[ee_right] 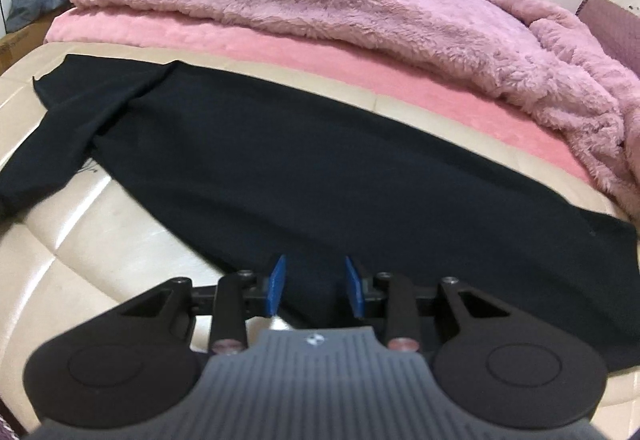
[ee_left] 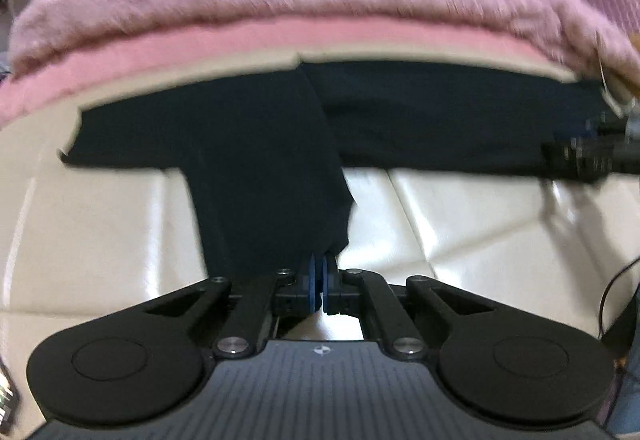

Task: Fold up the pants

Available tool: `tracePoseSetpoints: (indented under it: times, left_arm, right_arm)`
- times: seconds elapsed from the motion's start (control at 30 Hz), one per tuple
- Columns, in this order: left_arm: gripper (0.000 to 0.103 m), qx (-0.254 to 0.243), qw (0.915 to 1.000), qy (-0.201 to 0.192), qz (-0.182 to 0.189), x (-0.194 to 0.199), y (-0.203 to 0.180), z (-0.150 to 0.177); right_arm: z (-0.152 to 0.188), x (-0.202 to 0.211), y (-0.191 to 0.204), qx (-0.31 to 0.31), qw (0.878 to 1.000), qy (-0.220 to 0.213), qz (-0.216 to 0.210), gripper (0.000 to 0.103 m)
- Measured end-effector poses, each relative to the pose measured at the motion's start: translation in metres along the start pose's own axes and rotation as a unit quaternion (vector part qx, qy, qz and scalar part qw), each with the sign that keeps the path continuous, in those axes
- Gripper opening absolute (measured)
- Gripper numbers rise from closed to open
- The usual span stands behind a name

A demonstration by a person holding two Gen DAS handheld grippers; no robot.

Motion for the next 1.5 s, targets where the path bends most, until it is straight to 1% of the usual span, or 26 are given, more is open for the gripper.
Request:
tracePoseSetpoints:
  times: [0.1, 0.2, 0.27, 0.4, 0.53, 0.63, 0.73, 0.8, 0.9, 0.97, 1.0, 1.03, 1.07, 1.1, 1.17, 1.2, 1.23, 1.27, 1.33, 1.37, 1.47, 1.5]
  left_arm:
    - [0.003, 0.012, 0.9994, -0.032, -0.008, 0.026, 0.023, -0.034]
    - [0.003, 0.030, 0.9977, -0.060, -0.014, 0.051, 0.056, -0.071]
    - [0.003, 0.036, 0.9966, -0.068, -0.028, 0.060, 0.076, -0.095]
    - [0.002, 0.045, 0.9947, -0.064, -0.066, 0.063, 0.124, -0.133]
    - [0.002, 0.068, 0.9928, -0.038, -0.091, 0.042, 0.174, -0.154]
    - [0.002, 0.085, 0.9903, -0.008, -0.110, 0.016, 0.213, -0.161]
    - [0.002, 0.091, 0.9888, 0.010, -0.118, -0.010, 0.240, -0.161]
    - [0.002, 0.097, 0.9883, 0.018, -0.116, -0.027, 0.256, -0.157]
    - [0.003, 0.117, 0.9853, 0.026, -0.122, -0.040, 0.274, -0.146]
    - [0.010, 0.143, 0.9810, 0.029, -0.128, -0.047, 0.288, -0.139]
    - [0.017, 0.152, 0.9788, 0.026, -0.134, -0.047, 0.294, -0.137]
    - [0.025, 0.161, 0.9772, 0.020, -0.136, -0.045, 0.300, -0.135]
    - [0.030, 0.173, 0.9756, 0.009, -0.134, -0.040, 0.304, -0.133]
    - [0.036, 0.190, 0.9730, -0.010, -0.131, -0.032, 0.307, -0.130]
    - [0.037, 0.223, 0.9676, -0.046, -0.110, -0.011, 0.307, -0.123]
    - [0.041, 0.236, 0.9648, -0.062, -0.098, -0.002, 0.305, -0.119]
    - [0.047, 0.254, 0.9600, -0.080, -0.087, 0.008, 0.303, -0.111]
    - [0.048, 0.275, 0.9533, -0.095, -0.081, 0.016, 0.301, -0.103]
    - [0.055, 0.315, 0.9386, -0.127, -0.062, 0.028, 0.294, -0.084]
    - [0.056, 0.332, 0.9317, -0.136, -0.055, 0.029, 0.290, -0.075]
    - [0.056, 0.380, 0.9107, -0.155, -0.049, 0.024, 0.277, -0.042]
    - [0.056, 0.399, 0.9019, -0.160, -0.045, 0.021, 0.273, -0.032]
  right_arm:
    - [-0.006, -0.003, -0.012, -0.002, 1.000, -0.003, 0.008, 0.028]
    - [-0.014, -0.010, -0.022, -0.002, 1.000, -0.004, 0.020, 0.028]
    - [-0.021, -0.017, -0.029, -0.002, 1.000, -0.001, 0.028, 0.028]
    - [-0.038, -0.035, -0.038, 0.005, 0.999, 0.000, 0.038, 0.028]
    - [-0.053, -0.051, -0.044, -0.003, 0.999, 0.000, 0.041, 0.028]
    - [-0.057, -0.059, -0.044, -0.007, 0.999, 0.001, 0.042, 0.028]
    - [-0.056, -0.066, -0.043, -0.014, 0.999, 0.008, 0.043, 0.027]
    - [-0.053, -0.070, -0.043, -0.019, 0.999, 0.014, 0.045, 0.027]
    - [-0.047, -0.073, -0.044, -0.028, 0.998, 0.022, 0.045, 0.027]
    - [-0.043, -0.075, -0.045, -0.031, 0.998, 0.029, 0.047, 0.027]
    - [-0.041, -0.076, -0.045, -0.032, 0.998, 0.031, 0.047, 0.027]
    - [-0.040, -0.077, -0.046, -0.034, 0.998, 0.033, 0.047, 0.027]
    - [-0.039, -0.077, -0.047, -0.036, 0.998, 0.035, 0.047, 0.027]
    - [-0.039, -0.077, -0.048, -0.038, 0.997, 0.036, 0.048, 0.027]
    - [-0.038, -0.073, -0.049, -0.038, 0.997, 0.034, 0.051, 0.027]
    - [-0.037, -0.069, -0.049, -0.039, 0.997, 0.033, 0.052, 0.027]
    - [-0.037, -0.065, -0.049, -0.040, 0.997, 0.032, 0.051, 0.027]
    - [-0.035, -0.059, -0.049, -0.041, 0.997, 0.030, 0.049, 0.027]
    - [-0.032, -0.051, -0.048, -0.041, 0.998, 0.029, 0.049, 0.028]
    - [-0.030, -0.047, -0.047, -0.041, 0.997, 0.031, 0.050, 0.029]
    - [-0.021, -0.033, -0.045, -0.044, 0.997, 0.036, 0.046, 0.029]
    - [-0.019, -0.029, -0.044, -0.043, 0.997, 0.036, 0.046, 0.031]
Point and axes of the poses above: each gripper's, at about its wrist camera, not at the fingertips, and x roughly against the way its jaws point, y to its left, z to its underside, the point moved 5 cm from there along -x, roughly the way its jaws point, and after that the axes turned 12 degrees about z, right-handed, at the moved point
